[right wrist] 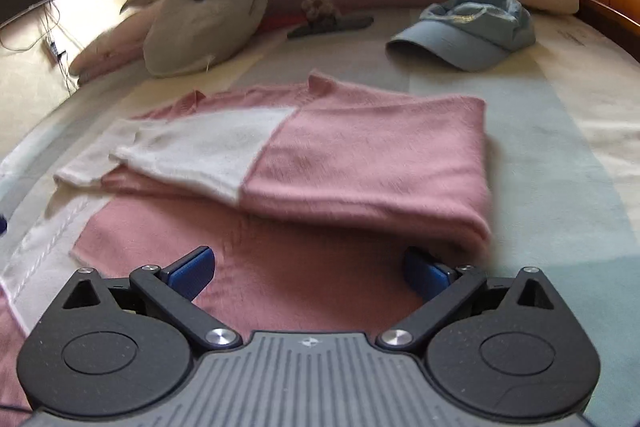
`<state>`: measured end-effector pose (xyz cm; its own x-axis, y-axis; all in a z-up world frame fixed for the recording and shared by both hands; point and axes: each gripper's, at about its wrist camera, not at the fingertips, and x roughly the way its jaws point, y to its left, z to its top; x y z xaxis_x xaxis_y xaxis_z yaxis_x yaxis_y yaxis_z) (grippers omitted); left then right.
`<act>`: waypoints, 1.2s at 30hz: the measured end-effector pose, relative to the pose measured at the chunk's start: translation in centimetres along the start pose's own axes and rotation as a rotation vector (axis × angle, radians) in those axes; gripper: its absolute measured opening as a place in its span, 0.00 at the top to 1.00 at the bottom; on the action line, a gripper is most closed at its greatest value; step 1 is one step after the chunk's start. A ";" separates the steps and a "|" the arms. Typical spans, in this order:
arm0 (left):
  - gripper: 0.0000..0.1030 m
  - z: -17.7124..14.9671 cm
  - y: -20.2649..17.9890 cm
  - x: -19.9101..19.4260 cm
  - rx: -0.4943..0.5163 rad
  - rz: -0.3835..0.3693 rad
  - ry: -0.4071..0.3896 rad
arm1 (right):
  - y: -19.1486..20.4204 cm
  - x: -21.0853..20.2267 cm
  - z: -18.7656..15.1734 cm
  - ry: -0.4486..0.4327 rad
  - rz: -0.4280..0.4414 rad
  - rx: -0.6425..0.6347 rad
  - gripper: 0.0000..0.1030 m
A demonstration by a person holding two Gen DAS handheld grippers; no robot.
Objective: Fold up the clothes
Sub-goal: 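Lift the open right gripper away from the folded sleeves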
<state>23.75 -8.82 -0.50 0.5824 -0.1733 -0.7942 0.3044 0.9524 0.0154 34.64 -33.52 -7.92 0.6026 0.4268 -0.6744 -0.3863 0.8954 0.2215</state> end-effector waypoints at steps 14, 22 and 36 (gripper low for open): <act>0.01 -1.5 1.5 -0.5 -0.102 0.098 0.000 | -1.7 1.0 1.4 -0.043 -0.006 -0.034 0.00; 0.01 -1.7 2.0 -1.4 -0.145 0.139 -0.020 | -3.1 0.1 3.9 -0.053 -0.018 0.045 0.00; 0.01 -4.1 4.0 -3.6 -0.223 0.183 -0.051 | -0.1 5.2 8.7 -0.021 -0.172 -0.029 0.00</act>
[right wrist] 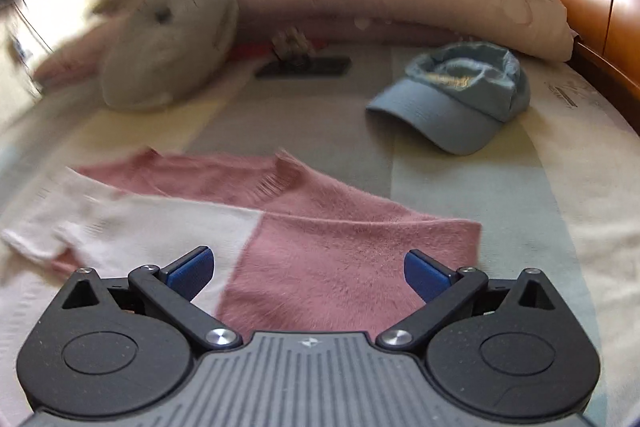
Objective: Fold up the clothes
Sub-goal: 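Lift the open right gripper away from the folded sleeves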
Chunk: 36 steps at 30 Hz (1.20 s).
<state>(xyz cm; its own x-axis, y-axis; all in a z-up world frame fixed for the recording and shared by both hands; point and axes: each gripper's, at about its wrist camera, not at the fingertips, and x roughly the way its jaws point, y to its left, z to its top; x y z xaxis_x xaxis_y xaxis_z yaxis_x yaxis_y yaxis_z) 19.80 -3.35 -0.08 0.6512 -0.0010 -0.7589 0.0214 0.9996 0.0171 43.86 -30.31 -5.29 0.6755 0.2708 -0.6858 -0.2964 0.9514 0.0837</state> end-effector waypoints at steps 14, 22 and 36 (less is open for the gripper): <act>0.01 -1.5 5.6 2.8 0.041 -0.178 -0.012 | 5.2 -4.9 -1.6 0.040 -0.028 0.020 0.00; 0.01 0.2 8.7 6.5 0.119 -0.329 -0.011 | 10.1 -9.5 -9.2 0.153 -0.065 0.076 0.00; 0.01 -3.4 9.6 7.0 0.299 -0.376 0.023 | 12.0 -11.4 -15.5 0.181 -0.174 0.093 0.00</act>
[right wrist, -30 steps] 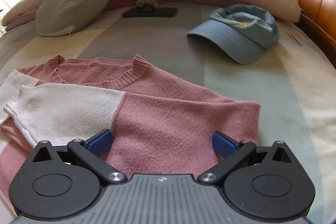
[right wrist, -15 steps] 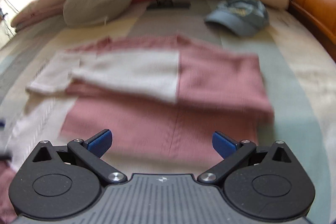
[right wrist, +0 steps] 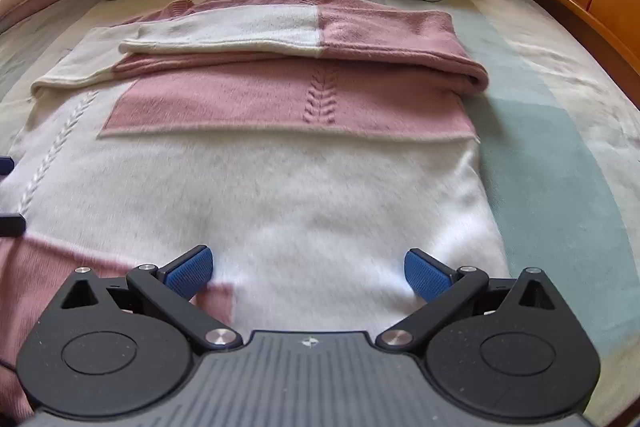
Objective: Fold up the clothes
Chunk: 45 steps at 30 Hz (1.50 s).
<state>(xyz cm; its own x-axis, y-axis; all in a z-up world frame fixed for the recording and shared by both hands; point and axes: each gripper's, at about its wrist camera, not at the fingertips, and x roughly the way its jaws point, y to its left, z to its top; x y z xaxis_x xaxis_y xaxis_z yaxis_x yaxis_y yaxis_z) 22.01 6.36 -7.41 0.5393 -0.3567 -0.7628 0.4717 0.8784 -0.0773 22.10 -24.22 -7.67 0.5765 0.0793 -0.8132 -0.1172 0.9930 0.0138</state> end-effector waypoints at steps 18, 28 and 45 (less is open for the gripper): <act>0.01 -5.6 -7.0 -3.1 -0.113 0.206 -0.012 | 0.8 -1.2 -3.0 -0.152 0.199 -0.232 0.00; 0.01 -7.1 -8.9 -6.6 -0.081 0.208 -0.165 | -1.0 -4.9 -5.8 -0.192 0.239 -0.329 0.00; 0.01 -11.8 -12.2 -7.2 0.078 0.181 -0.180 | -0.3 -6.9 -11.9 -0.288 0.367 -0.439 0.00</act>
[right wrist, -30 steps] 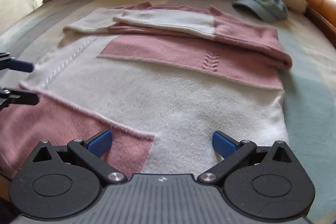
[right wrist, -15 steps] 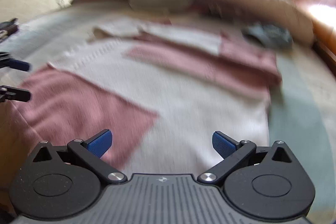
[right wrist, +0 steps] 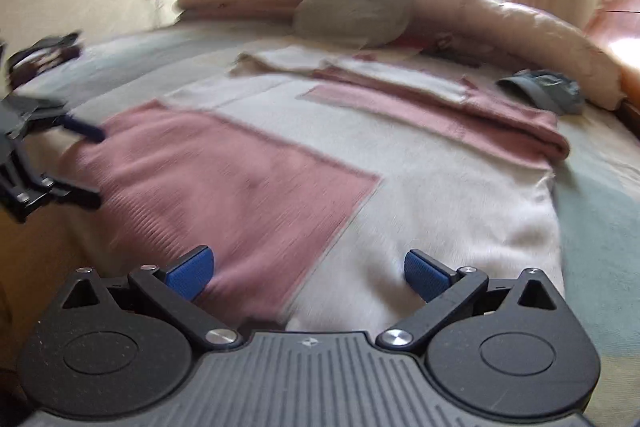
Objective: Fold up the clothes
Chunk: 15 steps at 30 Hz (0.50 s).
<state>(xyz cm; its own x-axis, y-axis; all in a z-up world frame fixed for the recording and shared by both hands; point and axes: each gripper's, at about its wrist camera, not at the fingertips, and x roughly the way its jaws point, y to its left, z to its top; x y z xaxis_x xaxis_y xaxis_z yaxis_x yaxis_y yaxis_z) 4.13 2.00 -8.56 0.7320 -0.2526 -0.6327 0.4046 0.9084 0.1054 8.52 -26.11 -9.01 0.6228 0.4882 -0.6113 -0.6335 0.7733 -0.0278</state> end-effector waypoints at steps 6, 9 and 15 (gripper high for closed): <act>0.01 4.4 1.5 0.8 -0.014 -0.045 -0.129 | -3.2 -0.8 3.3 -0.076 0.038 -0.022 0.00; 0.01 4.6 3.2 2.5 -0.124 -0.091 -0.105 | -7.3 0.8 3.2 -0.038 0.082 0.143 0.00; 0.01 -0.3 5.0 1.7 -0.212 -0.094 -0.071 | -9.9 -2.0 -2.5 -0.085 0.014 0.241 0.00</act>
<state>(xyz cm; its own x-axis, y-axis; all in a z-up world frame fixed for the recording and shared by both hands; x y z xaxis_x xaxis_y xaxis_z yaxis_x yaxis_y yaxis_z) 7.20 6.24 -9.32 0.7361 -0.3557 -0.5759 0.3542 0.9274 -0.1201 12.41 -35.77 -9.48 0.6572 0.5240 -0.5417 -0.5212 0.8352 0.1756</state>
